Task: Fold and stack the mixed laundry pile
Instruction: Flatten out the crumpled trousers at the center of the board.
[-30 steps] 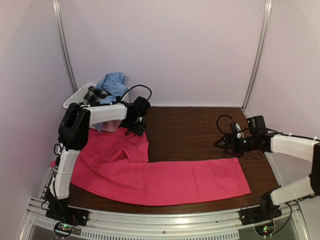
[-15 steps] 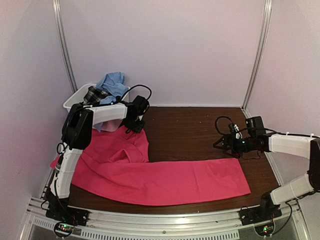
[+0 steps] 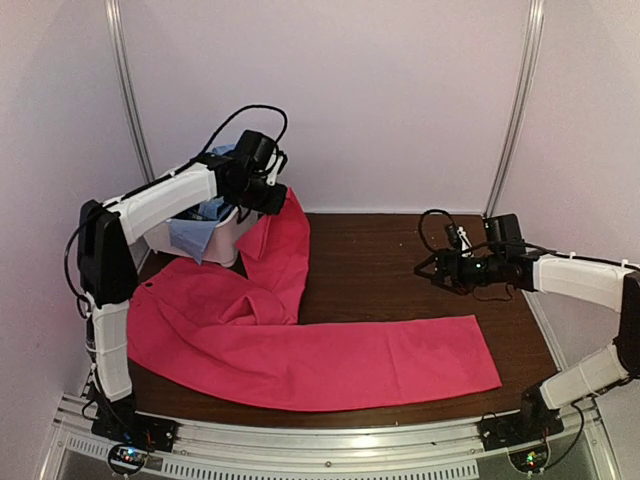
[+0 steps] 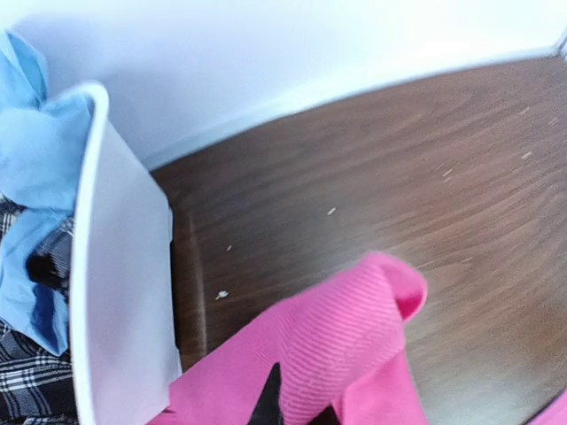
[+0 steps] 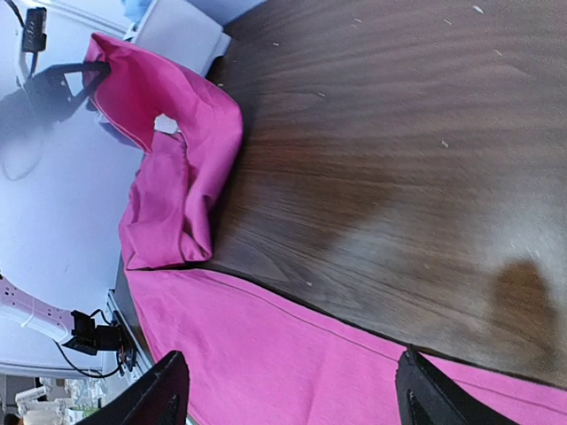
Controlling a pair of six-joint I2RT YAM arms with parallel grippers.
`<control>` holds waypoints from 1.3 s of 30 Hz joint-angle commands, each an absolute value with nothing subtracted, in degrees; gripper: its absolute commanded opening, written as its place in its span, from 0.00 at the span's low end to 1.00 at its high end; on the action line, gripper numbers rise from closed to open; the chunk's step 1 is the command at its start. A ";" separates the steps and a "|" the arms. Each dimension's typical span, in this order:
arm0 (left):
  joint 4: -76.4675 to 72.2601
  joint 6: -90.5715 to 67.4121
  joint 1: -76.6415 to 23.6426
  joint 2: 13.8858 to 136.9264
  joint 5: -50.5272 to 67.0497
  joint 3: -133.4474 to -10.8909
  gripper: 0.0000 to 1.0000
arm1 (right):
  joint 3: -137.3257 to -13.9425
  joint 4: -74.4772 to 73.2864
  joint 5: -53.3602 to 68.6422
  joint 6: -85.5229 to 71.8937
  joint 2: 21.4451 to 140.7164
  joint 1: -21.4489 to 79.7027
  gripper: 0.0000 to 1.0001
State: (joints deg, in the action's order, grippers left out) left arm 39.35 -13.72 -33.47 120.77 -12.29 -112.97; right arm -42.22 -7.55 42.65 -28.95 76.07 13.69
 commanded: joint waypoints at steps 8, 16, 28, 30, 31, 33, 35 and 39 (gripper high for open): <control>25.95 -34.48 -37.38 109.36 14.18 -112.19 0.00 | -59.64 5.26 42.06 -31.48 80.31 27.33 0.76; 22.88 -37.66 -39.09 108.54 23.87 -113.05 0.00 | -68.64 2.20 37.96 -20.39 81.91 31.25 0.83; 20.92 -39.89 -42.59 107.86 20.96 -113.57 0.00 | -78.36 -1.90 36.56 -22.95 88.51 37.22 0.88; 20.90 -39.90 -42.99 107.79 20.24 -113.61 0.00 | -80.04 -3.58 34.51 -23.82 90.66 38.02 0.88; 20.85 -39.90 -43.13 107.76 20.22 -113.64 0.00 | -81.01 -4.27 33.57 -24.16 91.84 38.27 0.88; 20.89 -39.95 -43.37 107.68 19.79 -113.73 0.00 | -82.17 -5.49 33.17 -24.81 93.86 38.80 0.83; 20.83 -39.90 -43.50 107.55 19.36 -113.86 0.00 | -82.96 -5.79 33.18 -25.22 95.27 39.40 0.68; 21.32 -38.56 -43.59 106.80 17.72 -113.21 0.00 | -82.88 -4.11 33.72 -26.93 94.83 39.42 0.00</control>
State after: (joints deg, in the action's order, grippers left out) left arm 25.71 -39.53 -43.24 109.71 19.64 -112.92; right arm -81.45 -4.08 35.00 -24.75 95.68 39.00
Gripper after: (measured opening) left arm 0.039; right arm 0.333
